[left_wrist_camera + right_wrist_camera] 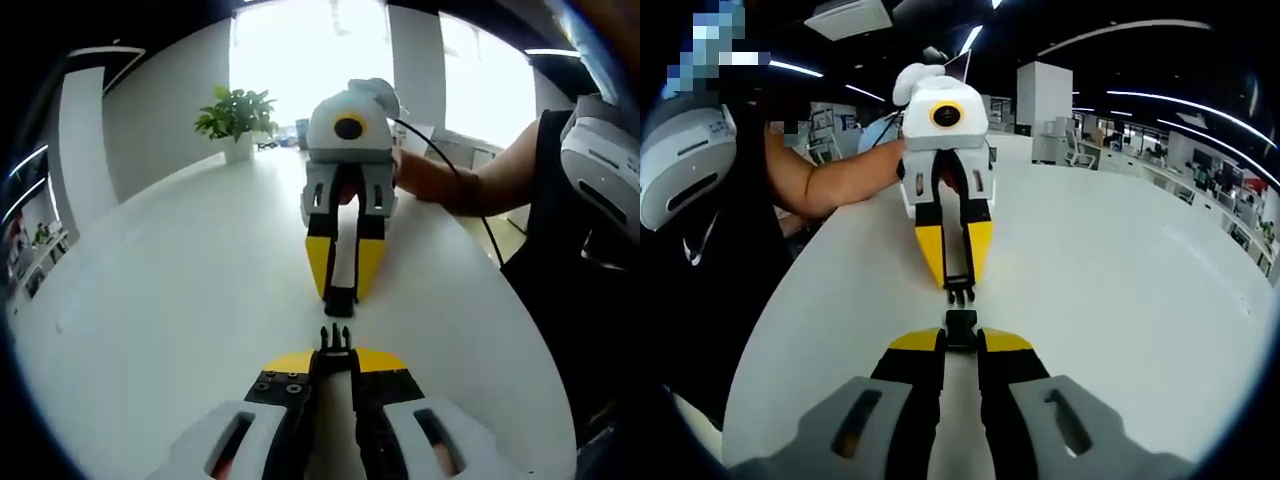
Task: Snap the two parts of the plastic buckle together until the buckle closes and remains connected.
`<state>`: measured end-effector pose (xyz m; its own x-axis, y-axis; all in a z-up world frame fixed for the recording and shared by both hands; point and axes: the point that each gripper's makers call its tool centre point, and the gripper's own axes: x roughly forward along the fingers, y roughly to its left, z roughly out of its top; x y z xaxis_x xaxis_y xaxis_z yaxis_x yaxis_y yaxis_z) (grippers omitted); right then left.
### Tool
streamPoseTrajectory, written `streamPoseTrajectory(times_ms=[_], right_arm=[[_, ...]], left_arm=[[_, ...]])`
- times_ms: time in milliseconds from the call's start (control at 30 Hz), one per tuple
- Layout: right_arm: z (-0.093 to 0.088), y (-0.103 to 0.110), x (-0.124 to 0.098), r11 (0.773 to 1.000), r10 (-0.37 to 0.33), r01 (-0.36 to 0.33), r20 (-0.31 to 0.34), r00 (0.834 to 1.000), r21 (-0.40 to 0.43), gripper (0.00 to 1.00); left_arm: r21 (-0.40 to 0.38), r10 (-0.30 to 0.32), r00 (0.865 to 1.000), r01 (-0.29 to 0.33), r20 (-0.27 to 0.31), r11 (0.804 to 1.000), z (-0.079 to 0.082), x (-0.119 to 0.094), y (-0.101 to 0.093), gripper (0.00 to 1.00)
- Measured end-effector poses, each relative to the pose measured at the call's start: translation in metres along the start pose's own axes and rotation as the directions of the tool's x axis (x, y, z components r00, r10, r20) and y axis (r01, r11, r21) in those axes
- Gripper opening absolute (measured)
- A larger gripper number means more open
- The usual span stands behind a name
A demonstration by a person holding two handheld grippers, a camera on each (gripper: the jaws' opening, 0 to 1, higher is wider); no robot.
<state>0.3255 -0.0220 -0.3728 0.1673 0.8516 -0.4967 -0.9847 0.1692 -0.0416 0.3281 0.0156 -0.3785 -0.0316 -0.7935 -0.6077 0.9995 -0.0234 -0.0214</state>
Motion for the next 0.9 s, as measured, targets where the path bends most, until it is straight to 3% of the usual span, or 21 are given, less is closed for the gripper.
streamPoseTrajectory(times_ms=[900], right_arm=[[-0.0007,0.0003,-0.0010,1.000,0.001,-0.001,0.002,1.000,-0.004,0.13]], left_arm=[[0.002,-0.013,1.000,0.013,0.012,1.000,0.0040,0.0055,0.0005,0.11]])
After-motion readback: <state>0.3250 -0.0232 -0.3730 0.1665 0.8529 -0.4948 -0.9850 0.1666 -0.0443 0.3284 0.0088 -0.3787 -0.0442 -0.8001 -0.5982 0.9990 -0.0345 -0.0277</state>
